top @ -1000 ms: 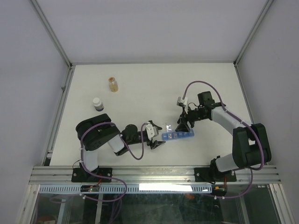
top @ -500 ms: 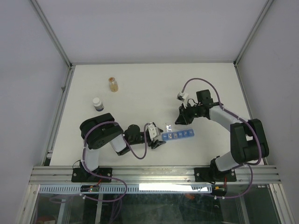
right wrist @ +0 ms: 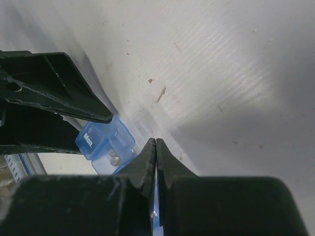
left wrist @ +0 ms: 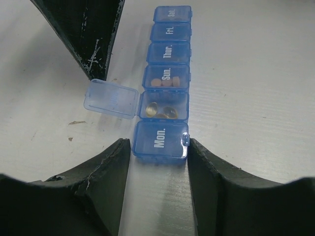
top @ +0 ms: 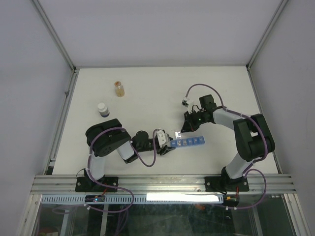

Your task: Sort the pills into containers

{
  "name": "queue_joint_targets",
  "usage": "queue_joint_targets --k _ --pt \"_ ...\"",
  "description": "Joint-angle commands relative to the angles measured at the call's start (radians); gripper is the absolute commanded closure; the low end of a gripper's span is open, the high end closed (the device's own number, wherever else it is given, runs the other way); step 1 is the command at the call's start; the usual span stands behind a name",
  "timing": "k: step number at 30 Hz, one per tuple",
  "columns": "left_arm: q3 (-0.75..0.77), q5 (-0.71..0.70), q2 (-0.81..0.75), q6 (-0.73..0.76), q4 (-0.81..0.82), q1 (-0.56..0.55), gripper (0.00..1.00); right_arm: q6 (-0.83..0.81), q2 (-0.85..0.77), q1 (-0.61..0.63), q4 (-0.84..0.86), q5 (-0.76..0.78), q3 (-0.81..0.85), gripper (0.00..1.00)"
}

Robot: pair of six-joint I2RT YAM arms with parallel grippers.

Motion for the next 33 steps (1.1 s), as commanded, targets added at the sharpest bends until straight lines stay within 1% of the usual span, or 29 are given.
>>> queue_joint_targets --k 1,5,9,12,16,20,24,27,33 --pt "0.022 0.003 0.007 -0.019 0.020 -0.014 0.50 0.031 0.014 0.015 0.023 -0.030 0.044 0.99" --pt "0.023 0.002 0.009 -0.021 0.017 -0.013 0.51 0.029 0.027 0.019 0.009 -0.072 0.052 0.99" --pt "0.026 0.002 0.006 -0.024 0.006 -0.013 0.55 -0.012 0.021 0.020 -0.031 -0.160 0.065 0.99" --pt "0.032 0.001 0.003 -0.025 -0.009 -0.013 0.61 -0.094 0.011 0.022 -0.110 -0.224 0.086 1.00" --pt "0.037 -0.001 0.003 -0.031 -0.018 -0.013 0.64 -0.236 0.000 0.025 -0.239 -0.270 0.118 1.00" --pt "0.041 -0.008 0.003 -0.039 -0.022 -0.013 0.65 -0.377 -0.007 0.056 -0.351 -0.232 0.137 1.00" --pt "0.042 -0.013 0.002 -0.044 -0.025 -0.013 0.66 -0.454 -0.012 0.102 -0.416 -0.133 0.142 1.00" --pt "0.047 -0.014 0.003 -0.047 -0.029 -0.013 0.66 -0.472 -0.020 0.129 -0.428 -0.070 0.139 1.00" --pt "0.056 -0.012 0.002 -0.049 -0.046 -0.013 0.68 -0.451 -0.054 0.147 -0.387 0.019 0.124 1.00"
